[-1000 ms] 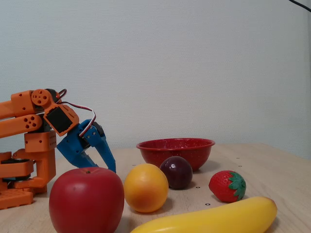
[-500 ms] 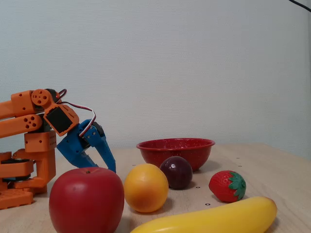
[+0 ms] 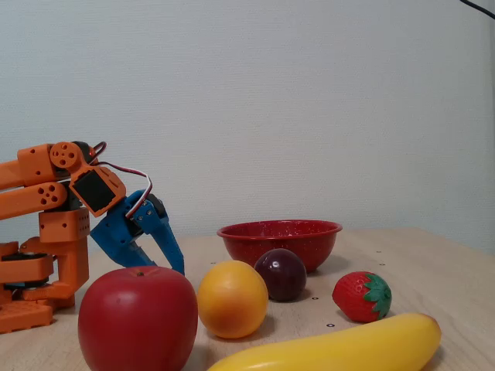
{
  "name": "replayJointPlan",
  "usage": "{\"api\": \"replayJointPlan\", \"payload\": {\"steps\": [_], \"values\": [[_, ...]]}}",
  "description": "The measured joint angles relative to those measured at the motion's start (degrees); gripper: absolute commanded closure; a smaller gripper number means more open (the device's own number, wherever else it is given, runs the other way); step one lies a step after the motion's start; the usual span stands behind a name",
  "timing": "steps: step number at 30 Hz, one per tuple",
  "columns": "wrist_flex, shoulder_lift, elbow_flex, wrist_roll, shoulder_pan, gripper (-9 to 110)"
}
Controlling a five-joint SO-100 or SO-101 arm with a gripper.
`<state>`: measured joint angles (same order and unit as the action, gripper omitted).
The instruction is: Put the peach in the red bowl.
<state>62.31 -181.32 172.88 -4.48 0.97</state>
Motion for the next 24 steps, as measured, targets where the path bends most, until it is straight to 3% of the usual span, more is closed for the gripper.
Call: {"api": "replayJointPlan", "payload": {"steps": [3,8,13,18,24], "values": [[0.0,10.4,-6.4,0.0,-0.2,101],[4.5,30.7,-31.1,-0.4,-0.4,101],[10.0,48.5,-52.8,-4.5,-6.9,101],[12.5,59.1,-62.7,-9.8,-13.4,101],[19.9,73.7,-67.5,-11.6,-17.4,76]]}}
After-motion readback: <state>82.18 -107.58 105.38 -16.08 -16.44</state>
